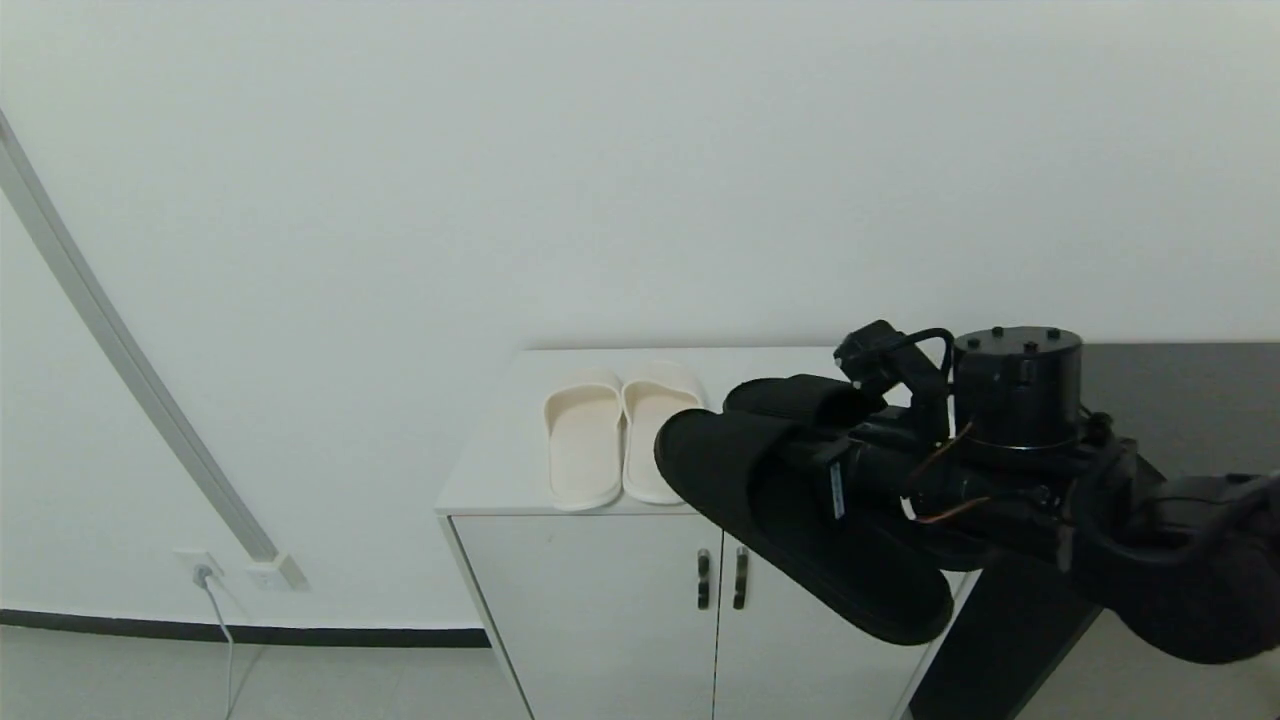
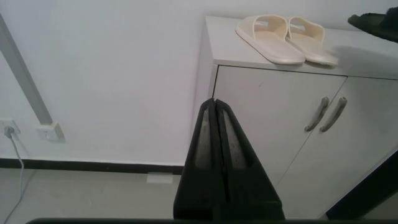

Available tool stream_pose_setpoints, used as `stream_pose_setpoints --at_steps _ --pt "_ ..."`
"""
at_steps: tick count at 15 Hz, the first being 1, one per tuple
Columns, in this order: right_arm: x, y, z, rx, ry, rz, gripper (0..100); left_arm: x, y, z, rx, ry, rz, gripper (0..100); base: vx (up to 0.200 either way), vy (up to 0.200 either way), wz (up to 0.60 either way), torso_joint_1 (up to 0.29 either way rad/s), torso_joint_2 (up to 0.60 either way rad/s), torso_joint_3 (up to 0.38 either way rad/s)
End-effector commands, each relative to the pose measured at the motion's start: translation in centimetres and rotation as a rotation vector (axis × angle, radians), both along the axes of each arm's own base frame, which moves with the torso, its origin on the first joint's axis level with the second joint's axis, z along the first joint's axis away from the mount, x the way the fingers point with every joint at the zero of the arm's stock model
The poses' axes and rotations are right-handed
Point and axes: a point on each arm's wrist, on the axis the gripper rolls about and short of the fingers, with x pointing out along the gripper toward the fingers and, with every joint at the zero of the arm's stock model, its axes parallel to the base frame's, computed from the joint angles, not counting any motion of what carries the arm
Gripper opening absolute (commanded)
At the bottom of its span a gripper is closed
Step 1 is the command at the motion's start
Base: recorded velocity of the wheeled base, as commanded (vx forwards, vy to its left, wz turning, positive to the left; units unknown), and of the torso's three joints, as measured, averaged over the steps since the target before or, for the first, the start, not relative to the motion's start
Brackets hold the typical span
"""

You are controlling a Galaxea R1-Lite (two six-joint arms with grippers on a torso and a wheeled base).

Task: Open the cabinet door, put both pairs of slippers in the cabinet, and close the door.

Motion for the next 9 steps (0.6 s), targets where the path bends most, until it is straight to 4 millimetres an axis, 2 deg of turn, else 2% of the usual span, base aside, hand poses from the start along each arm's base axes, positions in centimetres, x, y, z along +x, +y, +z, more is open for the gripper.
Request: stream_pose_setpoints --at_steps 1,3,7,9 --pt "-3.4 -2.1 1.9 0.029 0.000 0.108 0 0.0 0.0 0.0 0.000 0.002 0.001 0 0.000 0.000 0.00 0.000 0.00 0.000" --pt "-4.8 -2.9 2.1 0.037 0.052 0.234 0 0.0 0.0 0.0 -0.002 0.002 0.000 0 0.000 0.000 0.00 0.000 0.00 0.000" --pt "-5.2 -3.0 1.6 0.021 0.096 0.277 0 0.0 0.0 0.0 -0.002 0.002 0.000 0 0.000 0.000 0.00 0.000 0.00 0.000" --pt "-5.1 -3.0 1.5 0.020 0.099 0.278 0 0.0 0.0 0.0 -0.002 0.002 0.000 0 -0.200 0.000 0.00 0.002 0.00 0.002"
